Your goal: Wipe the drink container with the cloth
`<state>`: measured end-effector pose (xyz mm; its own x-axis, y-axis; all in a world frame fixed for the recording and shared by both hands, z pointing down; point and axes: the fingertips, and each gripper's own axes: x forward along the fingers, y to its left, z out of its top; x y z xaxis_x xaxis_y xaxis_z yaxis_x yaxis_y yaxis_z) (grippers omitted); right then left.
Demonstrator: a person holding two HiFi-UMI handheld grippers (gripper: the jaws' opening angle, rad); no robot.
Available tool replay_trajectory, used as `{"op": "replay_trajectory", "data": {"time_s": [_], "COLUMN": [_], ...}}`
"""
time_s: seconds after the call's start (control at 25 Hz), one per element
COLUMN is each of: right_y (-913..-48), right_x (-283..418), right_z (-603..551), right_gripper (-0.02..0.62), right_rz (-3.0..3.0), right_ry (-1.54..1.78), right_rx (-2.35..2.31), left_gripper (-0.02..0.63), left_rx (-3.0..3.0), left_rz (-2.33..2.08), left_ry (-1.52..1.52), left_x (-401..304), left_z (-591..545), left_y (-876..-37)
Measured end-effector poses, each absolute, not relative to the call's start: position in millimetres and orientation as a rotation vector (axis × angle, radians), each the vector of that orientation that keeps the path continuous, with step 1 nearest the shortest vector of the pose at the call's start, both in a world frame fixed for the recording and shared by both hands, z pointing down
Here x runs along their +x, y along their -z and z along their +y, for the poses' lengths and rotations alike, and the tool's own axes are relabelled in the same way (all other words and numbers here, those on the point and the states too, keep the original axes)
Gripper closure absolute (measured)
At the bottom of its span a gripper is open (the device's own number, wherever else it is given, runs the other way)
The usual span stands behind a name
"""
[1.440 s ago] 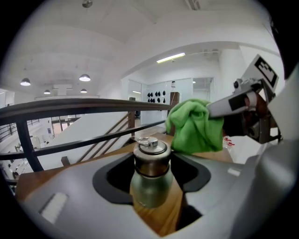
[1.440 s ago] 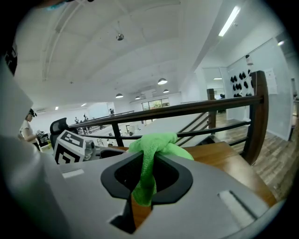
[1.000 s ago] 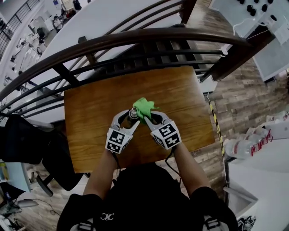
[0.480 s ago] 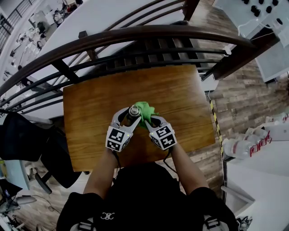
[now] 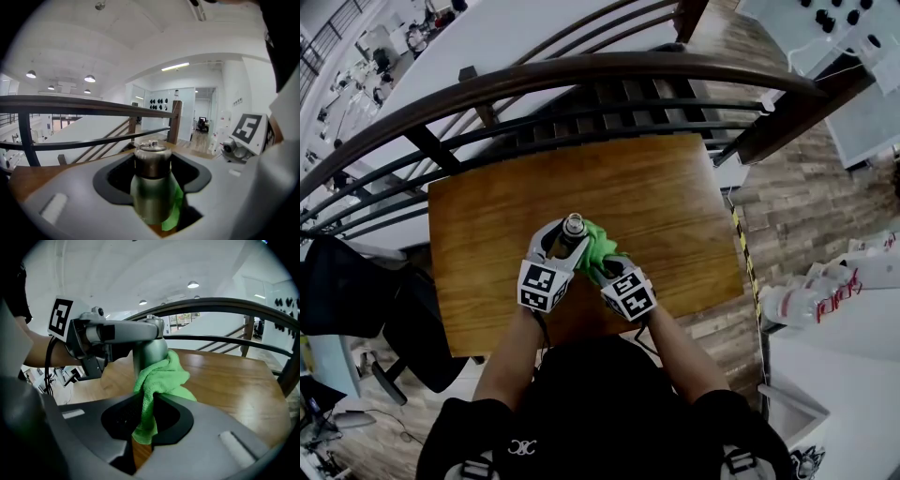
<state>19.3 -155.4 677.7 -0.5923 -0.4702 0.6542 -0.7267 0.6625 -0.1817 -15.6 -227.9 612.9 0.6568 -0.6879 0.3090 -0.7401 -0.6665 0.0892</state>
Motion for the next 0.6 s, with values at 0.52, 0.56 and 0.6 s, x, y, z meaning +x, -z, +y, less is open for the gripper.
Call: {"op": "replay_trajectory", "data": {"time_s": [0.52, 0.56, 0.6], "right_y": [-636, -635, -635], "right_x": [-21, -22, -21], "right_z": [-99, -98, -99], "right_gripper": [0.551, 0.551, 0.551], "right_rz": [-2.461, -2.464, -2.459], "right_ry": [-0.527, -0.516, -0.514], "right_rx": [0.682, 0.679, 0.69], "left_gripper": [0.314, 0.314, 0.314], "left_rx": [2.649, 2.657, 2.664], "left_rz": [-1.156, -1.149, -1.143], "left_ry": [-0.385, -0.386, -0.391], "left_x": [-17, -15, -14], "left_z": [-213, -211, -210], "left_y": [-614, -613, -613]}}
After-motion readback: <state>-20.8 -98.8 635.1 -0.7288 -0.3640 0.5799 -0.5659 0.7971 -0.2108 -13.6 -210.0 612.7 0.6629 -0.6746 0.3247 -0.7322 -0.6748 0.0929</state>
